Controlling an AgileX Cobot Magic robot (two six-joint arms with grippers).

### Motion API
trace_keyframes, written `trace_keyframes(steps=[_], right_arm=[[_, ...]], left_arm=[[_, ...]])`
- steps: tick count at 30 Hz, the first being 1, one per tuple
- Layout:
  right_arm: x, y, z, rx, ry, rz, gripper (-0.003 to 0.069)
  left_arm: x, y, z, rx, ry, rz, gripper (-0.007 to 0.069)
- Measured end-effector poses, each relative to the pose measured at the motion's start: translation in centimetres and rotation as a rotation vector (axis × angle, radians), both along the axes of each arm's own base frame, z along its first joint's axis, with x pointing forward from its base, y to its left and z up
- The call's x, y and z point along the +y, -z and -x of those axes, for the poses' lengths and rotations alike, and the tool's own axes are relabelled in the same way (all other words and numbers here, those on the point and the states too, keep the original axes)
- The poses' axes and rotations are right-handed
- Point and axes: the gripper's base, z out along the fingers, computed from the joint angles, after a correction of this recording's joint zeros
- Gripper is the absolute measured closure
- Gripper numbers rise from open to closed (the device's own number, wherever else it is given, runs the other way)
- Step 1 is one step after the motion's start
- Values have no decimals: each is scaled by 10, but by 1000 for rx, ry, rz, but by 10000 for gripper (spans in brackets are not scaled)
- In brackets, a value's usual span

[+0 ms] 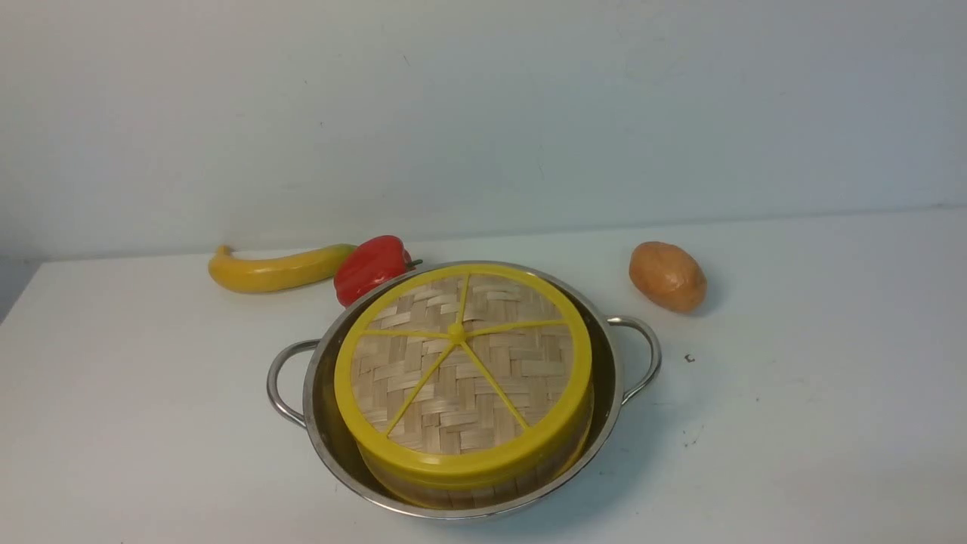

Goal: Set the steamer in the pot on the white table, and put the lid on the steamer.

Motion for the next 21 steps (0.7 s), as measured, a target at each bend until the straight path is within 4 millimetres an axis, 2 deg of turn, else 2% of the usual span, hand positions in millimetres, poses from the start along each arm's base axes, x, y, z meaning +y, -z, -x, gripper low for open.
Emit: trace_keyframes(steps=[21], right_arm=[[0, 0, 0, 0, 1, 0, 497]], left_arm=[[0, 0, 0, 0, 0, 0, 386]])
